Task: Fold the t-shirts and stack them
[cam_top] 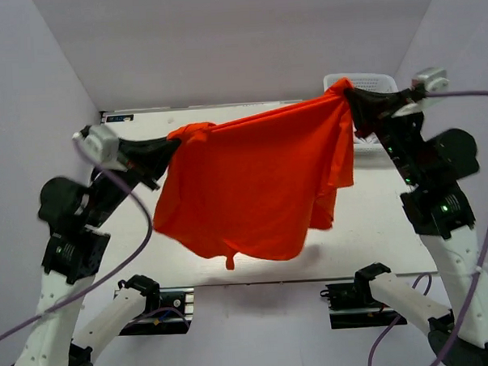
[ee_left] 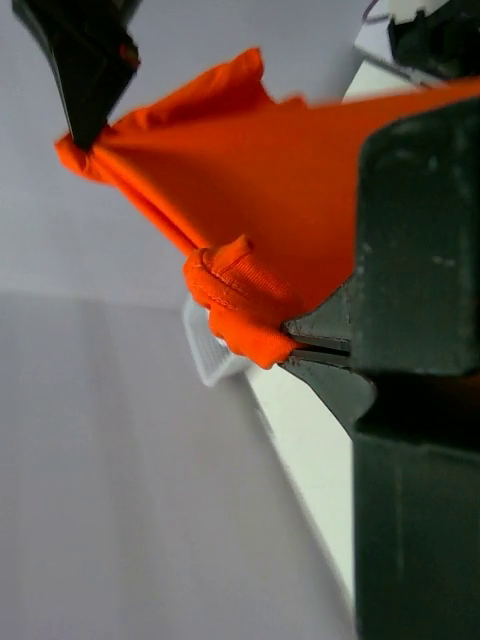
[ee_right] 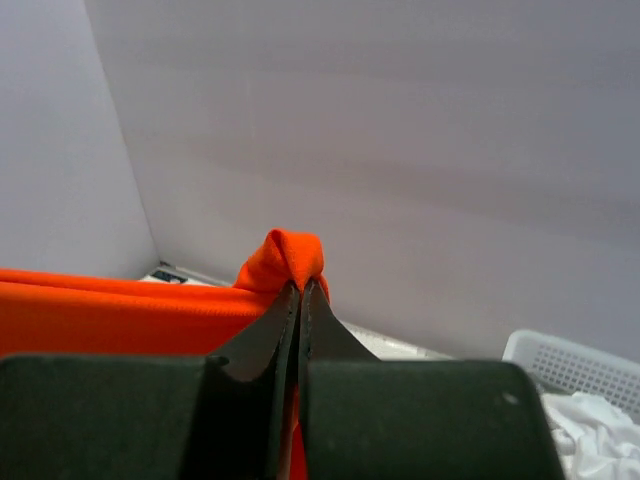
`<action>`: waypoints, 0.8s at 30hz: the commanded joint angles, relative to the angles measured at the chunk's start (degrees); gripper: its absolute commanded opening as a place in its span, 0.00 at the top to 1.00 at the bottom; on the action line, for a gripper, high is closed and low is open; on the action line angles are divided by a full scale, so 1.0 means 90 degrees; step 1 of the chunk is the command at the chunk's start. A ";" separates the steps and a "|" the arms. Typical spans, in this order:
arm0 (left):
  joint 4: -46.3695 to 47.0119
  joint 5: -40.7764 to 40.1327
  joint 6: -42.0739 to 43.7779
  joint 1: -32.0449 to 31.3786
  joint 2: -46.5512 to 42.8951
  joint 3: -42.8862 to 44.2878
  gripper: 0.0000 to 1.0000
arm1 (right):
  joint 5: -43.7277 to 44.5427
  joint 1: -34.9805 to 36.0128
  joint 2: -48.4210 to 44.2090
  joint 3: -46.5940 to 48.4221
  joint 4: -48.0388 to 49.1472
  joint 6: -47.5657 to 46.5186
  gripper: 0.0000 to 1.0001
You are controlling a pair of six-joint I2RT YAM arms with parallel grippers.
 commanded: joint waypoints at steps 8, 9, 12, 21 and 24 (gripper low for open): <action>-0.0306 -0.3440 -0.0359 0.0423 0.4368 -0.0387 0.96 | 0.0722 -0.0135 0.3662 -0.0036 0.0927 -0.0050 1.00; -0.0227 -0.3519 -0.0456 0.0492 0.4811 -0.0271 0.85 | 0.0674 -0.0183 0.4306 0.0053 0.0917 -0.0031 1.00; -0.0741 -0.3715 -0.0759 0.0756 0.6332 0.0761 0.18 | 0.0410 -0.0261 0.5878 0.0842 0.0626 -0.0109 0.83; -0.0881 -0.3773 -0.0828 0.0971 0.6467 0.1001 0.00 | 0.0029 -0.0165 0.6756 0.1611 -0.0275 0.0350 0.10; -0.0822 -0.3550 -0.0896 0.0884 0.6252 0.0640 0.00 | 0.0087 -0.0125 0.6180 0.0801 -0.0186 0.0457 0.10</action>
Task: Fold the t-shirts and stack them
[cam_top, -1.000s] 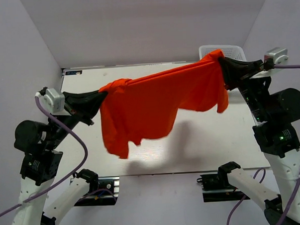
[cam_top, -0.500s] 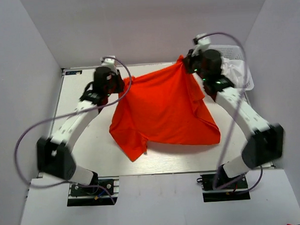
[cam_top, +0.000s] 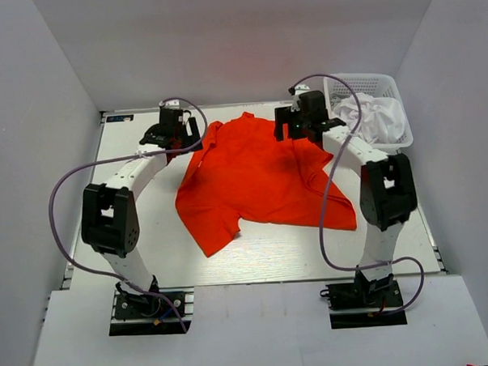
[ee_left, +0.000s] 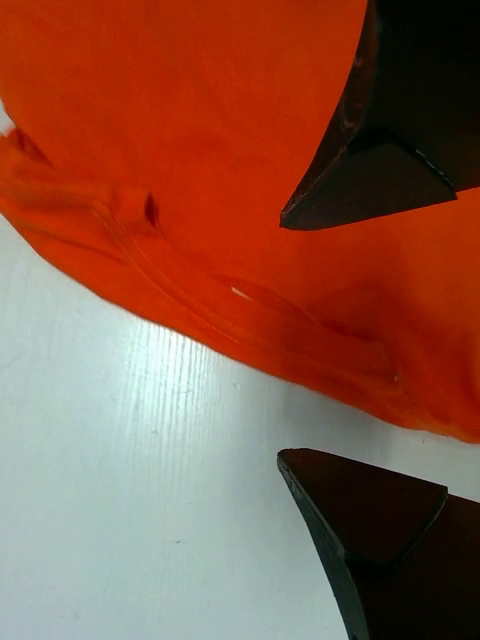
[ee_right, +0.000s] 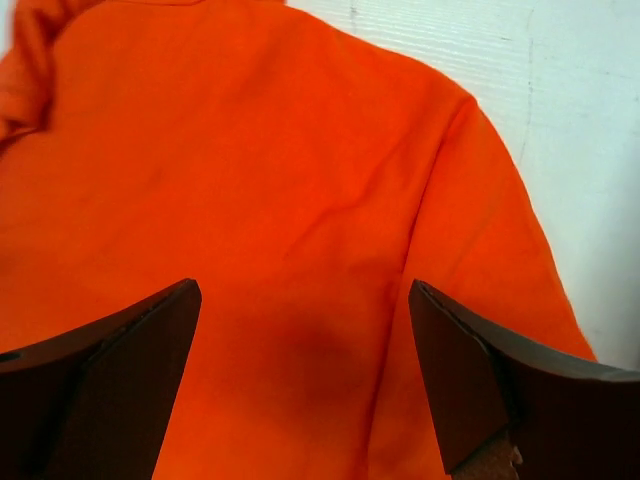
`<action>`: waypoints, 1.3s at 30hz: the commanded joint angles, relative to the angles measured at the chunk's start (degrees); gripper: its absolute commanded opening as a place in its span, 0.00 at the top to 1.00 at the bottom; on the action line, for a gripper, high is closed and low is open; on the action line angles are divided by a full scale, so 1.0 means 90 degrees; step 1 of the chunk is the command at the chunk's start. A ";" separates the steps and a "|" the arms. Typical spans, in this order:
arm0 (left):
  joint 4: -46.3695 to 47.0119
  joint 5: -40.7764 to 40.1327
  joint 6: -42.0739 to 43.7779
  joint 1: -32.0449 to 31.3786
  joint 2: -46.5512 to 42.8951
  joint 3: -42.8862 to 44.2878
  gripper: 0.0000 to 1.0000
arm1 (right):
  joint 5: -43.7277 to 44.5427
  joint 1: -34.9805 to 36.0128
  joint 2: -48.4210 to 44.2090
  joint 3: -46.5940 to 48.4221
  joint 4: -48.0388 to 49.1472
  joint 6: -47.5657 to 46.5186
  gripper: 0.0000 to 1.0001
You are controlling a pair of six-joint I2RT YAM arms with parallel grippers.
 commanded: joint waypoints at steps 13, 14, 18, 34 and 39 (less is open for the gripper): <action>0.0818 0.1663 0.0222 -0.0357 0.0233 0.0019 0.00 | -0.0914 0.0172 -0.2347 -0.3224 0.0519 0.0903 0.10; 0.0741 0.1449 0.0222 -0.0415 0.0390 0.0165 0.00 | -0.1011 0.0172 -0.2337 -0.3264 0.0538 0.0962 0.10; 0.0302 0.0472 0.0466 -0.0415 0.1278 0.1278 0.00 | -0.1023 0.0191 -0.2114 -0.3285 0.0383 0.1011 0.10; 0.0281 -0.0251 0.1521 -0.0415 0.3008 0.3086 0.29 | -0.0554 0.0143 -0.2083 -0.3783 0.0128 0.0874 0.10; 0.0164 -0.0992 0.1580 -0.0279 0.3320 0.3398 0.88 | -0.0261 0.0152 -0.2035 -0.3753 -0.0028 0.0835 0.10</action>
